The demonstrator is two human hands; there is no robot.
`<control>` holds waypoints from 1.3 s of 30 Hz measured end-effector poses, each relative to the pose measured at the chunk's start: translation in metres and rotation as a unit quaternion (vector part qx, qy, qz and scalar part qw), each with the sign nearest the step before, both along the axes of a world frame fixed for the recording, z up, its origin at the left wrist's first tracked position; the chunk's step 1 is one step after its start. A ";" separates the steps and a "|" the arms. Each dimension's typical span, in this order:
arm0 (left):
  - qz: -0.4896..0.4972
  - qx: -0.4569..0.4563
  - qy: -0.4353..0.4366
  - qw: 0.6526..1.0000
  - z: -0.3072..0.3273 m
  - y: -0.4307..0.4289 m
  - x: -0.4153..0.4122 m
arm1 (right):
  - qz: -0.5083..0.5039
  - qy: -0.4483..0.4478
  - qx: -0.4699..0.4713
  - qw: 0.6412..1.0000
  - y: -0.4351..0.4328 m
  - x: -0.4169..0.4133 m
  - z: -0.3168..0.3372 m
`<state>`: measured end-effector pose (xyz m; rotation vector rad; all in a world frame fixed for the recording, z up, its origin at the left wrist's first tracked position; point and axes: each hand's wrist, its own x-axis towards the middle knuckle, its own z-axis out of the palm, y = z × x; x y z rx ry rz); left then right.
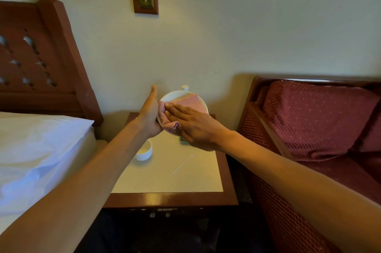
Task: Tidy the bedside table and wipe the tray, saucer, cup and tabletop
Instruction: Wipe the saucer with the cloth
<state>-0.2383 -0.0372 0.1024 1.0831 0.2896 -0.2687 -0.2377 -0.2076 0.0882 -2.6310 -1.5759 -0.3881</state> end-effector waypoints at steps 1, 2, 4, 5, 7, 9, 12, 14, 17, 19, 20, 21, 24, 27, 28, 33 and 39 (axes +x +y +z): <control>-0.004 -0.006 -0.004 1.000 0.000 0.000 0.000 | 0.005 -0.008 -0.009 1.000 -0.003 0.006 0.003; -0.004 -0.001 -0.006 1.000 0.001 0.000 -0.002 | -0.002 -0.014 -0.011 1.000 -0.005 0.013 0.005; 0.003 0.020 -0.010 1.000 0.003 -0.003 -0.004 | -0.039 -0.009 -0.003 0.999 -0.009 0.025 0.008; 0.027 0.033 -0.008 0.999 0.005 -0.004 -0.004 | -0.063 -0.005 0.001 0.998 -0.010 0.026 0.007; 0.124 0.091 0.009 0.988 0.012 -0.004 -0.006 | -0.113 0.006 0.005 0.994 -0.016 0.022 0.005; 0.190 0.125 0.029 0.973 0.019 -0.003 -0.006 | -0.124 0.026 0.004 0.992 -0.020 0.011 0.002; 0.201 0.107 0.041 0.973 0.023 -0.007 -0.003 | -0.096 0.064 0.037 0.993 -0.010 -0.006 -0.007; 0.173 0.072 0.044 0.981 0.023 -0.012 -0.003 | -0.067 0.075 0.065 0.993 0.002 -0.008 -0.011; 0.066 0.009 0.035 0.997 0.019 -0.018 -0.004 | -0.070 0.024 0.068 0.995 0.016 0.005 -0.008; 0.052 0.003 0.030 0.998 0.015 -0.018 -0.002 | -0.103 0.047 0.106 0.988 0.026 0.008 0.000; 0.052 -0.004 0.031 0.998 0.013 -0.016 -0.001 | -0.105 0.060 0.128 0.984 0.031 0.005 0.001; 0.051 -0.008 0.033 0.998 0.013 -0.011 0.000 | -0.096 0.064 0.133 0.984 0.033 0.002 0.000; 0.051 -0.006 0.040 0.998 0.009 0.006 0.000 | -0.045 0.075 0.109 0.990 0.026 -0.011 -0.012; 0.083 0.027 0.010 0.996 0.002 0.015 0.002 | 0.002 0.043 0.050 0.998 0.002 -0.010 -0.018; 0.114 0.039 -0.001 0.993 0.002 0.014 0.001 | 0.007 0.033 0.036 0.999 -0.005 -0.004 -0.017; 0.156 0.087 -0.004 0.984 0.007 -0.004 -0.003 | -0.095 0.045 0.067 0.992 -0.010 0.029 -0.006; 0.072 0.028 0.022 0.997 0.002 0.007 0.007 | -0.036 0.036 0.100 0.994 0.031 -0.002 -0.016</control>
